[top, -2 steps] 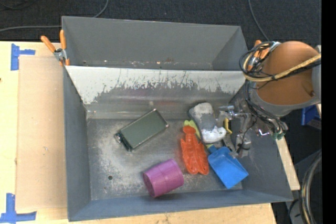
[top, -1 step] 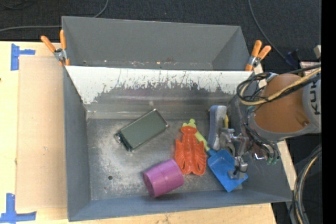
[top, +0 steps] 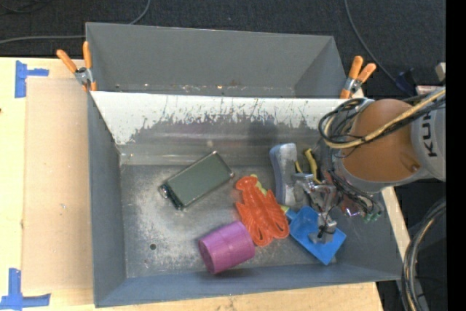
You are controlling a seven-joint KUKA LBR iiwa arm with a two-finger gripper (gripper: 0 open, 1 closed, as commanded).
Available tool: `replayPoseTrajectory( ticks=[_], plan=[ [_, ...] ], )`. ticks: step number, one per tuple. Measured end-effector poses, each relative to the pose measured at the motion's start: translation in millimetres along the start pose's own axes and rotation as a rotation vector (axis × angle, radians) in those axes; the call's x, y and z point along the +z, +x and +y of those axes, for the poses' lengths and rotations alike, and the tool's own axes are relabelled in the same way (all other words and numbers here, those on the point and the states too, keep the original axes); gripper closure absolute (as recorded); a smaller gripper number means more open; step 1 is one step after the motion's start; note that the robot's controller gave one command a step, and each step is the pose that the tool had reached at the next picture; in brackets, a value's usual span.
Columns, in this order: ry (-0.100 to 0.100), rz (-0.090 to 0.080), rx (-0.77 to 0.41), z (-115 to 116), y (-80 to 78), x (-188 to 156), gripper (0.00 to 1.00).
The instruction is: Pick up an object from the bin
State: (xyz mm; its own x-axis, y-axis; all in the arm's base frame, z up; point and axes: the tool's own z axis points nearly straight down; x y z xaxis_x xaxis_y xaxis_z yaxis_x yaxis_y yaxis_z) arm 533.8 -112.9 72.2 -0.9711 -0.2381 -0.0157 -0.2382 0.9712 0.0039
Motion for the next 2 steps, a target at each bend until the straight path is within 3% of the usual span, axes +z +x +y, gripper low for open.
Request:
replayPoseTrajectory(
  ticks=[1, 2],
  plan=[
    [-0.009, 0.025, 0.003, 10, -43.9, 3, 0.00],
    [-0.002, 0.008, 0.004, 8, -12.8, 2, 0.00]
  ],
)
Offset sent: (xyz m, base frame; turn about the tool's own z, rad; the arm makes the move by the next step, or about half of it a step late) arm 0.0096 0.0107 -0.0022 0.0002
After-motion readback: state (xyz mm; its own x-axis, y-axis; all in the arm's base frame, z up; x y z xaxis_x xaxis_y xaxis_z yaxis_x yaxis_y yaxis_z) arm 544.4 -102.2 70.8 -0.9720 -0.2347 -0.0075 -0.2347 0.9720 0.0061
